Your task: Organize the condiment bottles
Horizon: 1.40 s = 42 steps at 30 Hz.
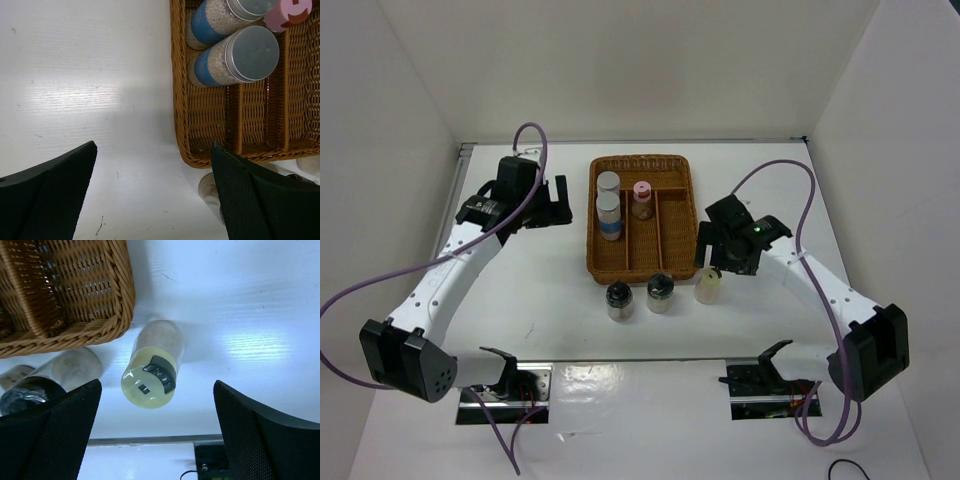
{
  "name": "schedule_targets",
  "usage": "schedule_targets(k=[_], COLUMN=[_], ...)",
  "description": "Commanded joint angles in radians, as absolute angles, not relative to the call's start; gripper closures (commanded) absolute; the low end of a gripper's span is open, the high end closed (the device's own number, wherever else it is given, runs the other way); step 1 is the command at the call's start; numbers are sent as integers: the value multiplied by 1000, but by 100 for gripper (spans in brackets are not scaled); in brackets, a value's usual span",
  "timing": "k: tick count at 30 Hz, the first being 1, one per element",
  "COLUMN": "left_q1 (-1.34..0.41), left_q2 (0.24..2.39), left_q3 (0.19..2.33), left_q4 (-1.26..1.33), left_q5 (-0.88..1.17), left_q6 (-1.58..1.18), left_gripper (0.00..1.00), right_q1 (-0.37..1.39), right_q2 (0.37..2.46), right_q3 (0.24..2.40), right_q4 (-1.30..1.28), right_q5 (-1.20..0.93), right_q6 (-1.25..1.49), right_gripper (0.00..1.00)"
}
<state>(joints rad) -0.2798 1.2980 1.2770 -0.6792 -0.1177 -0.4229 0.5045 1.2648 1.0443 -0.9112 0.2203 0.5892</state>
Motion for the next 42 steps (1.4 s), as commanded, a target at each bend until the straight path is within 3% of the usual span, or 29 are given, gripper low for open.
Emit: schedule_targets(k=[1, 14, 27, 30, 35, 42], left_q1=[-275, -265, -265, -265, -265, -265], left_q2=[1240, 1200, 1219, 1220, 1229, 1229], left_q3=[1261, 1241, 1230, 1230, 1239, 1249], left_q4=[-655, -666, -655, -655, -655, -655], left_q5=[-92, -100, -120, -120, -120, -120], left_q6=[-428, -439, -420, -420, -420, -420], left_gripper=[0, 0, 0, 0, 0, 0], right_q1=[511, 511, 511, 511, 511, 511], right_q2=[1195, 1289, 1345, 1355, 1373, 1258], right_q3=[1057, 1022, 1006, 1006, 1006, 1067], right_q4=[-923, -859, -853, -844, -856, -1003], right_q5=[221, 164, 155, 155, 129, 64], right_q6=[649, 707, 726, 726, 726, 716], right_gripper=[4, 12, 30, 39, 67, 84])
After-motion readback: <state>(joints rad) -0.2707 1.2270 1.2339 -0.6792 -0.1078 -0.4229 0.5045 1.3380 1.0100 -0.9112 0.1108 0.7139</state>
